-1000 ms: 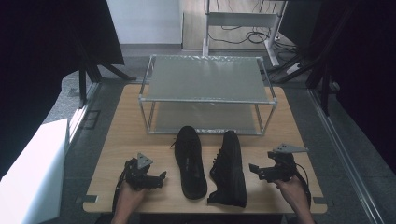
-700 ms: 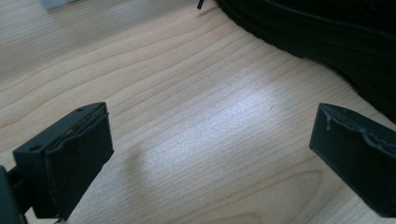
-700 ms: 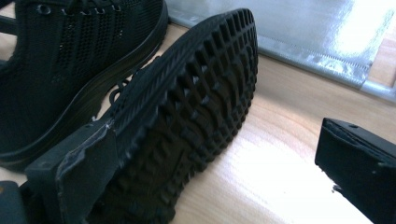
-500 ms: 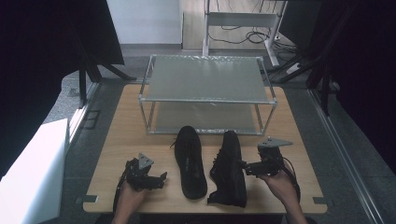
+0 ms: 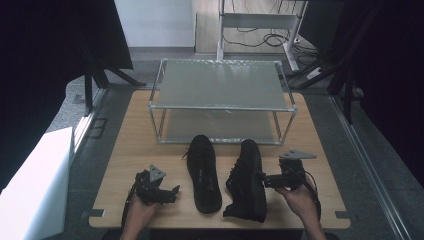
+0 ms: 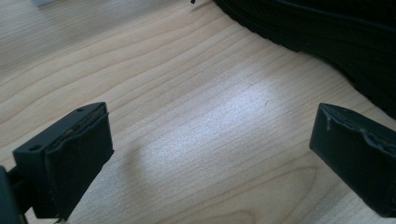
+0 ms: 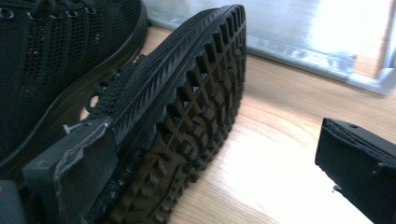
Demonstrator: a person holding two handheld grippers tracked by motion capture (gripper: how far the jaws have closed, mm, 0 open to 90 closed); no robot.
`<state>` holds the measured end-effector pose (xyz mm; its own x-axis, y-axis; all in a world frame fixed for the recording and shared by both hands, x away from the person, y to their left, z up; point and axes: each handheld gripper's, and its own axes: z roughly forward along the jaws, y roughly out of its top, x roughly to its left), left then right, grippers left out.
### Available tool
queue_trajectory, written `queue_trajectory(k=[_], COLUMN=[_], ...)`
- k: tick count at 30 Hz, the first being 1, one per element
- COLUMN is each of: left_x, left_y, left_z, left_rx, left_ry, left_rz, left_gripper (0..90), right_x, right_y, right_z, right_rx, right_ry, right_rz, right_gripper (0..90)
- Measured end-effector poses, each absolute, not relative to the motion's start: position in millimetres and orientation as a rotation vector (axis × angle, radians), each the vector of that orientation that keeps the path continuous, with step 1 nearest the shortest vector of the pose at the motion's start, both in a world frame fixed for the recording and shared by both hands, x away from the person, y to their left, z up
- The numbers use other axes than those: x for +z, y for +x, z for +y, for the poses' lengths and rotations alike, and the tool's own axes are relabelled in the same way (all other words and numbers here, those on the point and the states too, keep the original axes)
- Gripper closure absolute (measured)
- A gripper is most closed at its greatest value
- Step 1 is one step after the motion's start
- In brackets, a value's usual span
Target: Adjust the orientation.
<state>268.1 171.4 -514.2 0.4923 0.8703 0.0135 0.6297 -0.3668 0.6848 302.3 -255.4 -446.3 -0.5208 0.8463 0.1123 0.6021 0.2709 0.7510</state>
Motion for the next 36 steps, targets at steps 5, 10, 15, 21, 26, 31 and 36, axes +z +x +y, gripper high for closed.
queue_trajectory(k=[5,10,15,21,26,31,36], left_x=[-515,-515,-515,-515,-515,-515,-514], left_y=[268,268,269,269,269,270,270], left_z=[171,171,171,169,167,168,169], left_rx=[0.503,0.504,0.513,0.505,0.502,0.497,0.485], left_ry=[2.125,2.124,2.121,2.124,2.129,2.118,2.11], left_rz=[1.23,1.235,1.246,1.241,1.234,1.232,1.241], left_gripper=[0.0,0.0,0.0,0.0,0.0,0.0,0.0], right_x=[-445,-444,-444,-449,-456,-472,-478], right_y=[300,297,293,288,286,288,290], right_z=[-265,-275,-284,-304,-316,-326,-335], right_rx=[1.097,1.086,1.069,1.056,1.022,0.906,0.956], right_ry=[1.338,1.365,1.394,1.433,1.461,1.488,1.522], right_rz=[2.209,2.18,2.146,2.102,2.083,2.097,2.107], right_gripper=[0.0,0.0,1.4,5.6,10.2,15.3,13.0])
